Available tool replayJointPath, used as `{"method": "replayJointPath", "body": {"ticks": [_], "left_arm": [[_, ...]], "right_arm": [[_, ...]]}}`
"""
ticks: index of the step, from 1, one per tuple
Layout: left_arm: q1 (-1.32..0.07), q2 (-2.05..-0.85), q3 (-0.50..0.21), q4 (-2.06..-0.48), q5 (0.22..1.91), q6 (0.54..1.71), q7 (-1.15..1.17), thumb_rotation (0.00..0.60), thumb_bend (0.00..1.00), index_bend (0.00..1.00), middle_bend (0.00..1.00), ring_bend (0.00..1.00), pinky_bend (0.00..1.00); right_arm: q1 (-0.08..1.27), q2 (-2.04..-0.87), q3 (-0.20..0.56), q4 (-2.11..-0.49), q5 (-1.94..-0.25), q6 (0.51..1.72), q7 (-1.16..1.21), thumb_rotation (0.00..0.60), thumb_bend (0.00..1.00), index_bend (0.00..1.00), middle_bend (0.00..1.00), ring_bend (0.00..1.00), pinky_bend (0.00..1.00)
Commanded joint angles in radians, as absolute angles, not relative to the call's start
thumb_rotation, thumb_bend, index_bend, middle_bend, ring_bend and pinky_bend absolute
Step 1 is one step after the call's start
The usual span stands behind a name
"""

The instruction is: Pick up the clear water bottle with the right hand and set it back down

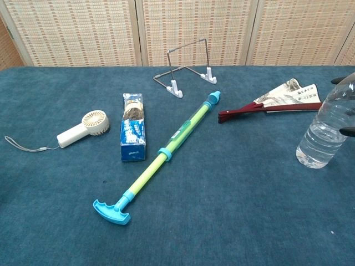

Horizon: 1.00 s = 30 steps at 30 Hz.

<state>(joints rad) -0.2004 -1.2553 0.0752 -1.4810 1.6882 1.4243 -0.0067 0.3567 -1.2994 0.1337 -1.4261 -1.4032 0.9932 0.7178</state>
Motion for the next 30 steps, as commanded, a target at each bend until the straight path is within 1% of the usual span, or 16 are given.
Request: {"method": "replayJointPath", "body": {"ticks": [1,5,7,8,10,11,13,14,15,18,20,23,25,27,28,30], "left_arm": [[-0.201,-1.255,0.076,-1.48,1.691,1.426,-0.005,0.6,0.43,0.24,0.29,0.28,0.5],[-0.201,-1.255,0.076,-1.481,1.692,1.426,-0.006,0.6,0.43,0.24,0.29,0.28,0.5],[-0.202,-1.255,0.077,-1.479,1.695,1.427,-0.006,0.6,0.43,0.25,0.29,0.28,0.5],[-0.202,-1.255,0.077,-1.477,1.697,1.428,-0.006,0.6,0.43,0.25,0.29,0.28,0.5],[-0.201,-1.255,0.077,-1.476,1.696,1.428,-0.008,0.6,0.43,0.25,0.29,0.28,0.5],[-0.201,-1.255,0.077,-1.477,1.695,1.428,-0.009,0.6,0.43,0.25,0.29,0.28,0.5],[-0.201,-1.255,0.077,-1.477,1.697,1.43,-0.011,0.6,0.43,0.25,0.29,0.28,0.5],[-0.201,-1.255,0.077,-1.476,1.698,1.431,-0.01,0.6,0.43,0.25,0.29,0.28,0.5],[-0.2,-1.254,0.078,-1.475,1.698,1.432,-0.01,0.6,0.43,0.25,0.29,0.28,0.49],[-0.202,-1.255,0.078,-1.476,1.695,1.426,-0.013,0.6,0.43,0.25,0.3,0.28,0.49],[-0.202,-1.255,0.079,-1.475,1.697,1.427,-0.01,0.6,0.43,0.25,0.3,0.28,0.49],[-0.203,-1.256,0.08,-1.474,1.696,1.422,-0.007,0.6,0.43,0.25,0.3,0.28,0.49],[-0.203,-1.256,0.08,-1.477,1.695,1.421,-0.008,0.6,0.43,0.25,0.3,0.28,0.49],[-0.202,-1.255,0.08,-1.477,1.698,1.425,-0.007,0.6,0.43,0.25,0.3,0.28,0.49],[-0.202,-1.254,0.08,-1.476,1.698,1.426,-0.008,0.6,0.43,0.25,0.3,0.28,0.49],[-0.201,-1.254,0.079,-1.477,1.695,1.426,-0.011,0.6,0.43,0.25,0.3,0.28,0.5]], "right_arm": [[0.378,-1.322,0.138,-1.398,-1.41,0.974,0.776,0.6,0.12,0.04,0.17,0.05,0.15],[0.397,-1.342,0.13,-1.365,-1.423,0.949,0.836,0.6,0.12,0.12,0.23,0.1,0.15],[0.405,-1.36,0.131,-1.338,-1.423,0.945,0.857,0.6,0.12,0.19,0.28,0.15,0.16],[0.408,-1.372,0.133,-1.323,-1.422,0.946,0.865,0.6,0.12,0.25,0.32,0.2,0.19],[0.408,-1.391,0.138,-1.3,-1.415,0.958,0.864,0.6,0.13,0.38,0.42,0.3,0.27],[0.407,-1.399,0.139,-1.292,-1.414,0.965,0.863,0.6,0.15,0.47,0.48,0.36,0.33],[0.403,-1.412,0.143,-1.282,-1.413,0.988,0.861,0.6,0.23,0.61,0.58,0.48,0.44],[0.401,-1.416,0.143,-1.279,-1.416,0.999,0.859,0.6,0.26,0.65,0.6,0.51,0.47],[0.398,-1.418,0.143,-1.277,-1.422,1.014,0.856,0.6,0.31,0.69,0.63,0.54,0.51],[0.381,-1.412,0.133,-1.296,-1.482,1.108,0.845,0.6,0.37,0.75,0.66,0.58,0.55],[0.374,-1.394,0.116,-1.325,-1.544,1.169,0.852,0.6,0.38,0.76,0.67,0.59,0.56],[0.376,-1.361,0.096,-1.38,-1.616,1.228,0.874,0.6,0.38,0.77,0.68,0.6,0.57],[0.388,-1.33,0.078,-1.415,-1.649,1.226,0.897,0.6,0.38,0.78,0.69,0.61,0.58],[0.41,-1.284,0.058,-1.451,-1.665,1.19,0.914,0.6,0.39,0.8,0.7,0.61,0.59],[0.419,-1.267,0.054,-1.458,-1.666,1.172,0.904,0.6,0.39,0.8,0.71,0.62,0.59],[0.43,-1.249,0.056,-1.454,-1.643,1.14,0.8,0.6,0.41,0.81,0.71,0.62,0.6]]}}
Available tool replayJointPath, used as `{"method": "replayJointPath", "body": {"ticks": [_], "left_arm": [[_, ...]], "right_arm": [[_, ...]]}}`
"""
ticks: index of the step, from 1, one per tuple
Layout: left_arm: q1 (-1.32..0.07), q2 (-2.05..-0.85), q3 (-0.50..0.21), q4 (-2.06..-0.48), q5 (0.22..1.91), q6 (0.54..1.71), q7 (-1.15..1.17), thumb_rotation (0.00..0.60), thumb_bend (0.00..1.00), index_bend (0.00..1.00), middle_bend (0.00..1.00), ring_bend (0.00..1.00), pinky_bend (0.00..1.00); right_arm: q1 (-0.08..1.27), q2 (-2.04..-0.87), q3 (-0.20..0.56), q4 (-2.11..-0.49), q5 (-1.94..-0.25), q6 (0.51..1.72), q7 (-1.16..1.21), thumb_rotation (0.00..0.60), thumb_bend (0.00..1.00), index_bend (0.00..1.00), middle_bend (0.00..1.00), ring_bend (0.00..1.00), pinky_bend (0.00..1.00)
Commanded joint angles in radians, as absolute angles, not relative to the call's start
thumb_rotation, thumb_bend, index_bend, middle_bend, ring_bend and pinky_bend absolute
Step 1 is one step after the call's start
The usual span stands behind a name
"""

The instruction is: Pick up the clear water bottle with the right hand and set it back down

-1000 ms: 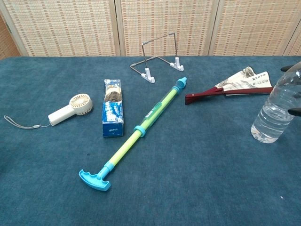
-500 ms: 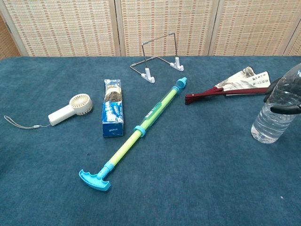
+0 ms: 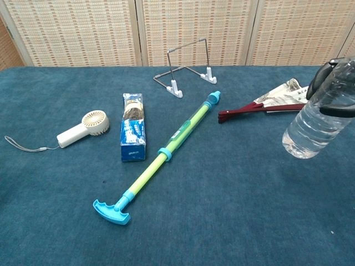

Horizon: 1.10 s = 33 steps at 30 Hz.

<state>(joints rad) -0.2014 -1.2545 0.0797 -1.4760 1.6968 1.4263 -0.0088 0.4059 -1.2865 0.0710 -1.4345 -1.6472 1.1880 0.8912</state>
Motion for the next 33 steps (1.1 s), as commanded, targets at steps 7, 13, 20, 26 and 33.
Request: {"method": "replayJointPath", "body": {"ticks": [7,13,20,26,33], "left_arm": [[-0.203,-1.255,0.08,-1.476,1.694,1.419,-0.012,0.6,0.43,0.25,0.3,0.28,0.5],[-0.203,-1.255,0.08,-1.475,1.693,1.42,-0.009,0.6,0.43,0.25,0.3,0.28,0.5],[-0.202,-1.254,0.081,-1.477,1.695,1.421,-0.01,0.6,0.43,0.25,0.31,0.28,0.5],[-0.202,-1.254,0.081,-1.476,1.695,1.422,-0.008,0.6,0.43,0.25,0.31,0.28,0.5],[-0.203,-1.254,0.082,-1.48,1.695,1.419,-0.006,0.6,0.43,0.25,0.31,0.28,0.5]], "right_arm": [[0.391,-1.35,0.122,-1.36,-1.524,1.232,0.142,0.6,0.42,0.82,0.73,0.63,0.61],[0.376,-1.456,0.134,-1.226,-1.557,1.37,-0.176,0.6,0.43,0.82,0.73,0.63,0.61],[0.388,-1.422,0.092,-1.338,-1.558,1.3,0.327,0.6,0.43,0.83,0.73,0.64,0.61],[0.449,-1.246,0.044,-1.506,-1.582,1.127,0.97,0.6,0.43,0.83,0.73,0.64,0.61],[0.514,-1.146,-0.021,-1.52,-1.681,1.077,1.431,0.6,0.43,0.83,0.73,0.64,0.61]]}}
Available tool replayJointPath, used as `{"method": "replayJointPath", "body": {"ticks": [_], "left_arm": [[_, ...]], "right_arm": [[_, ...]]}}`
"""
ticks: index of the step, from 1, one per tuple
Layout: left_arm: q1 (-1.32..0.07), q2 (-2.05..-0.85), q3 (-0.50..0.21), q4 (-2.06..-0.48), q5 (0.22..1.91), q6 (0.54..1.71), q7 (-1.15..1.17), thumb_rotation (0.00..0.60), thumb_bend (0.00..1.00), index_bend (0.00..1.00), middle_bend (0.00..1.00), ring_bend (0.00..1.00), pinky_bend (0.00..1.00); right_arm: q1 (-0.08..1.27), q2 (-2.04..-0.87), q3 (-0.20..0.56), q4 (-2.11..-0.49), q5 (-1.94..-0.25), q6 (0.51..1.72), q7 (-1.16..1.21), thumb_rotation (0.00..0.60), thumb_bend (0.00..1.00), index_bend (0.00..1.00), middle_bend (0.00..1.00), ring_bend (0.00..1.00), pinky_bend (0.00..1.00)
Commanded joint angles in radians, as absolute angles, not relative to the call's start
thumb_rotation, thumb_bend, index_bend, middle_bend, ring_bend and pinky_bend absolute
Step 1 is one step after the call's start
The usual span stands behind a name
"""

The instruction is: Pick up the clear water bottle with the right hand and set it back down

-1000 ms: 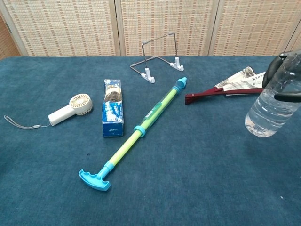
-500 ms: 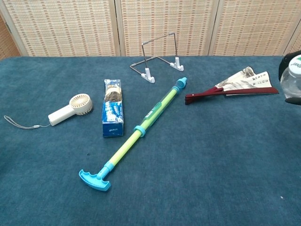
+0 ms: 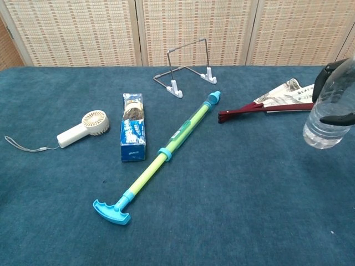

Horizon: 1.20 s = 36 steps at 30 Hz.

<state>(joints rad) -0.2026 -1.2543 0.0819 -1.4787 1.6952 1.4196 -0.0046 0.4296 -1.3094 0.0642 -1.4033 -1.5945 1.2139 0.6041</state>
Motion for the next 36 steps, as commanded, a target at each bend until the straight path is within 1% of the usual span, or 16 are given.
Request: {"method": "replayJointPath", "body": {"ticks": [1,3,5,8,9,12,15,18,22,23,24,28,32,36], "left_arm": [[-0.203,-1.254,0.082,-1.481,1.696,1.42,-0.007,0.6,0.43,0.25,0.31,0.28,0.5],[-0.202,-1.254,0.082,-1.479,1.699,1.424,-0.005,0.6,0.43,0.25,0.31,0.28,0.5],[-0.201,-1.254,0.082,-1.478,1.697,1.424,-0.005,0.6,0.43,0.25,0.31,0.28,0.5],[-0.202,-1.253,0.081,-1.48,1.696,1.423,-0.008,0.6,0.43,0.25,0.31,0.28,0.5],[-0.202,-1.254,0.081,-1.479,1.697,1.425,-0.008,0.6,0.43,0.25,0.31,0.28,0.5],[-0.201,-1.254,0.081,-1.478,1.695,1.424,-0.008,0.6,0.43,0.25,0.31,0.28,0.5],[-0.202,-1.254,0.081,-1.479,1.698,1.425,-0.009,0.6,0.43,0.25,0.31,0.28,0.5],[-0.201,-1.254,0.082,-1.478,1.698,1.425,-0.005,0.6,0.43,0.25,0.31,0.28,0.5],[-0.201,-1.254,0.081,-1.481,1.697,1.425,-0.007,0.6,0.43,0.25,0.31,0.28,0.5],[-0.201,-1.253,0.081,-1.479,1.698,1.426,-0.006,0.6,0.43,0.25,0.31,0.28,0.5],[-0.201,-1.253,0.081,-1.478,1.698,1.426,-0.006,0.6,0.43,0.25,0.31,0.28,0.5],[-0.201,-1.253,0.081,-1.479,1.697,1.425,-0.01,0.6,0.43,0.25,0.31,0.28,0.5],[-0.201,-1.253,0.081,-1.479,1.697,1.425,-0.01,0.6,0.43,0.25,0.31,0.28,0.5],[-0.201,-1.253,0.081,-1.477,1.697,1.426,-0.01,0.6,0.43,0.25,0.31,0.28,0.5]], "right_arm": [[0.522,-1.139,-0.029,-1.513,-1.69,1.072,1.467,0.6,0.43,0.83,0.73,0.64,0.61],[0.532,-1.136,-0.038,-1.482,-1.7,1.066,1.465,0.6,0.43,0.83,0.73,0.64,0.61],[0.526,-1.15,-0.033,-1.451,-1.68,1.064,1.358,0.6,0.43,0.83,0.73,0.64,0.61],[0.495,-1.199,0.003,-1.4,-1.6,1.075,1.008,0.6,0.43,0.83,0.73,0.64,0.62],[0.481,-1.225,0.02,-1.38,-1.569,1.095,0.847,0.6,0.43,0.83,0.73,0.64,0.62],[0.446,-1.292,0.056,-1.331,-1.501,1.158,0.484,0.6,0.43,0.83,0.73,0.64,0.62],[0.42,-1.36,0.086,-1.282,-1.467,1.24,0.227,0.6,0.43,0.83,0.73,0.64,0.62],[0.405,-1.424,0.107,-1.21,-1.472,1.327,0.071,0.6,0.43,0.83,0.73,0.64,0.62],[0.4,-1.45,0.113,-1.176,-1.482,1.364,0.027,0.6,0.43,0.83,0.73,0.64,0.62],[0.397,-1.479,0.123,-1.118,-1.51,1.431,-0.049,0.6,0.43,0.83,0.73,0.64,0.62],[0.393,-1.503,0.127,-1.086,-1.523,1.467,-0.078,0.6,0.43,0.83,0.73,0.64,0.62],[0.389,-1.551,0.129,-1.016,-1.552,1.527,-0.088,0.6,0.43,0.83,0.73,0.64,0.62],[0.389,-1.543,0.106,-1.044,-1.56,1.49,0.007,0.6,0.43,0.83,0.73,0.64,0.62],[0.401,-1.462,0.055,-1.184,-1.557,1.362,0.232,0.6,0.43,0.83,0.73,0.64,0.62]]}}
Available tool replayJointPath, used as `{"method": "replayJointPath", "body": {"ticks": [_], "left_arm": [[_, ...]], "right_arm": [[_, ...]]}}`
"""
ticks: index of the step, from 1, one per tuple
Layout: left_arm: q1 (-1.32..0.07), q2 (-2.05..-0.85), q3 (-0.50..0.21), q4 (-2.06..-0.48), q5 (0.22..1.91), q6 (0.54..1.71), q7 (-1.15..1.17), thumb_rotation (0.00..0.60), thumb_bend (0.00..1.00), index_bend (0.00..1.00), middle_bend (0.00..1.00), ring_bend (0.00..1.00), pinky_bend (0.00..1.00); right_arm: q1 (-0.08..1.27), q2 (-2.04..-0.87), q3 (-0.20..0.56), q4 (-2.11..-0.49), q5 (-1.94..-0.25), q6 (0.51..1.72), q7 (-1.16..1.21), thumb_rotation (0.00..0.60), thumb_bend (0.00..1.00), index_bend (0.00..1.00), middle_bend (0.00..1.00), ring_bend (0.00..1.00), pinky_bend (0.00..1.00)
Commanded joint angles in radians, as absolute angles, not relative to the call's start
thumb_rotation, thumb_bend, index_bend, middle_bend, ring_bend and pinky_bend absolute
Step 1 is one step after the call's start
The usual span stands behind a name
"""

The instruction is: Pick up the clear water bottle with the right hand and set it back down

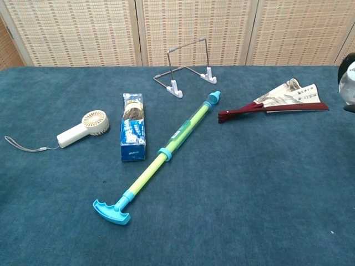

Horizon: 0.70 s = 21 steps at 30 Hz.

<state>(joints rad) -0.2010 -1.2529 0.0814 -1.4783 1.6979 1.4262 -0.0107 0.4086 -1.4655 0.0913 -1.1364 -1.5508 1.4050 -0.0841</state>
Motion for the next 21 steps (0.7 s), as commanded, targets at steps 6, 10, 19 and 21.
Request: {"method": "replayJointPath", "body": {"ticks": [6,10,19,21], "left_arm": [[-0.2,-1.253,0.081,-1.476,1.697,1.427,-0.014,0.6,0.43,0.25,0.31,0.28,0.5],[-0.201,-1.254,0.081,-1.476,1.694,1.423,-0.016,0.6,0.43,0.25,0.31,0.28,0.5],[-0.202,-1.255,0.082,-1.476,1.698,1.424,-0.01,0.6,0.43,0.25,0.31,0.28,0.5],[-0.201,-1.255,0.083,-1.475,1.697,1.422,-0.009,0.6,0.43,0.25,0.31,0.28,0.5]], "right_arm": [[0.447,-1.307,0.001,-1.387,-1.566,1.184,0.74,0.6,0.43,0.83,0.73,0.64,0.62],[0.463,-1.261,-0.016,-1.415,-1.593,1.157,0.956,0.6,0.43,0.83,0.73,0.64,0.61],[0.45,-1.282,0.001,-1.365,-1.572,1.181,0.879,0.6,0.44,0.83,0.74,0.64,0.62],[0.445,-1.308,0.01,-1.329,-1.553,1.182,0.814,0.6,0.45,0.83,0.74,0.64,0.62]]}}
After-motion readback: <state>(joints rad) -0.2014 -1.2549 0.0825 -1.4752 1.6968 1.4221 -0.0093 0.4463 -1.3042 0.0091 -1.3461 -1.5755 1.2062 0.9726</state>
